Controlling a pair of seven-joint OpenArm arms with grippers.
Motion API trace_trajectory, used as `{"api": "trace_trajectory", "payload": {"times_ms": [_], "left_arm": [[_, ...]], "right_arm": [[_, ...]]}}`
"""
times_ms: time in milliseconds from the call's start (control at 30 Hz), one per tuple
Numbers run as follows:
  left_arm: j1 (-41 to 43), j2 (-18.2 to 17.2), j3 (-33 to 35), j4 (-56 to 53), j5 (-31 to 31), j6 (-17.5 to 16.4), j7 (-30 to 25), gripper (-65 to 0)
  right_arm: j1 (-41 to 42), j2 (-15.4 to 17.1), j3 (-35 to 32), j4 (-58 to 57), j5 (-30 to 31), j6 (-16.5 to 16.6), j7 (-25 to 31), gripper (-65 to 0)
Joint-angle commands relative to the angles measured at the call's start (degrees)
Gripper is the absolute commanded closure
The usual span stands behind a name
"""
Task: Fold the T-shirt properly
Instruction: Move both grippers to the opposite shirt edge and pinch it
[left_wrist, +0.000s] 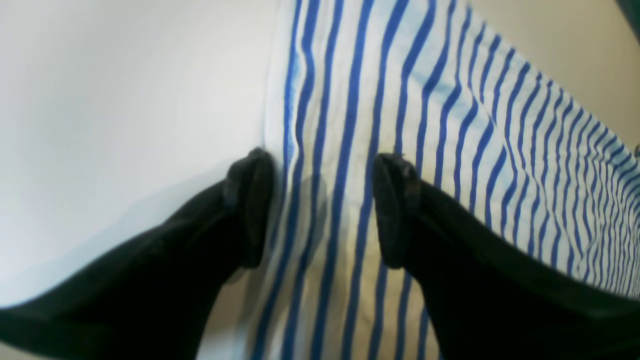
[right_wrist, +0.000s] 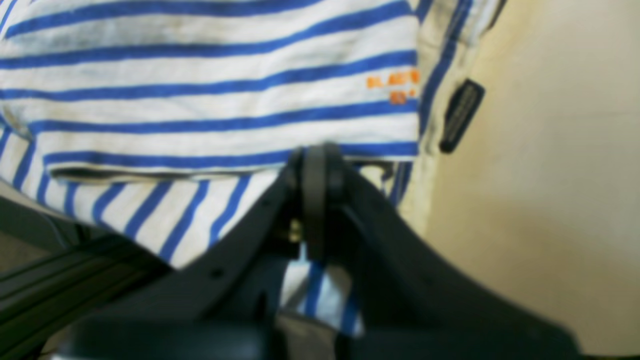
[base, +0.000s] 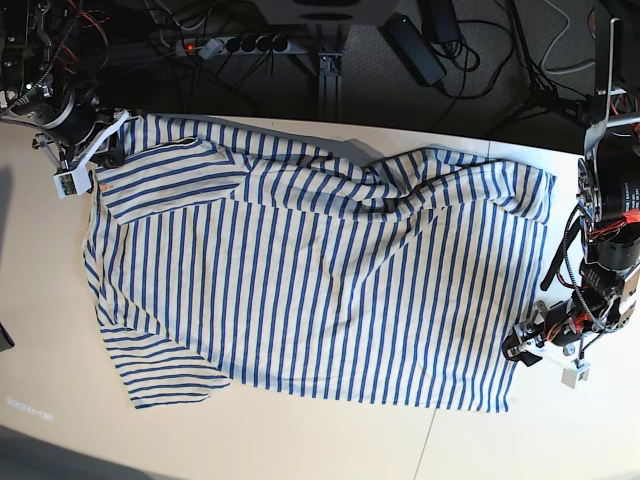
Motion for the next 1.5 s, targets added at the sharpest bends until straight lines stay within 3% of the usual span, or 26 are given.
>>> {"api": "trace_trajectory", "payload": {"times_ms": [0, 367, 467, 567, 633, 700, 967, 1067, 1233, 1467], "left_arm": [[-2.0, 0.0, -0.1, 0.5, -0.3, -0.1, -0.6, -35.7], [-2.3, 3.6, -0.1, 0.5, 3.7, -0.2, -2.4, -33.3], [-2.3, 3.6, -0.1, 0.5, 5.5, -0.2, -2.4, -23.0], [-2.3, 3.6, -0.1, 0.6, 7.5, -0.4, -3.8, -7.3], [-2.1, 3.6, -0.1, 0.6, 8.7, -2.5, -5.3, 0.0], [-2.2, 3.5, -0.1, 0.6, 9.6, -4.4, -5.4, 0.0], [-2.1, 3.7, -0.1, 0.6, 9.6, -5.0, -4.6, 0.0], [-2.0, 3.8, -0.1, 0.6, 9.6, -8.2, -2.9, 0.0], [-2.0, 3.7, -0.1, 0.6, 9.6, -8.9, -1.5, 0.0], [-2.0, 3.7, -0.1, 0.6, 9.6, -8.9, -1.5, 0.0]], "right_arm": [[0.0, 1.0, 0.5, 0.8, 1.0, 1.7, 0.7, 0.0], [0.0, 0.9, 0.5, 0.8, 1.4, 1.7, 0.7, 0.0], [0.0, 0.9, 0.5, 0.8, 1.4, 1.7, 1.0, 0.0], [0.2, 0.9, 0.5, 0.9, 1.4, 1.7, 2.7, 0.0], [0.4, 0.9, 0.6, 1.6, 1.4, 1.7, 3.3, 0.0], [0.5, 0.9, 0.8, 3.1, 1.4, 1.6, 3.7, 0.0], [3.3, 0.9, 9.0, 12.2, 5.0, 1.6, 3.4, 0.0], [7.8, 1.0, 13.1, 10.9, 5.0, 1.3, 3.7, 0.0], [19.7, 2.3, 13.5, -2.9, 2.3, -1.7, 5.2, 0.0], [43.5, 3.7, 13.5, -40.7, 2.3, -2.0, 7.8, 0.0]]}}
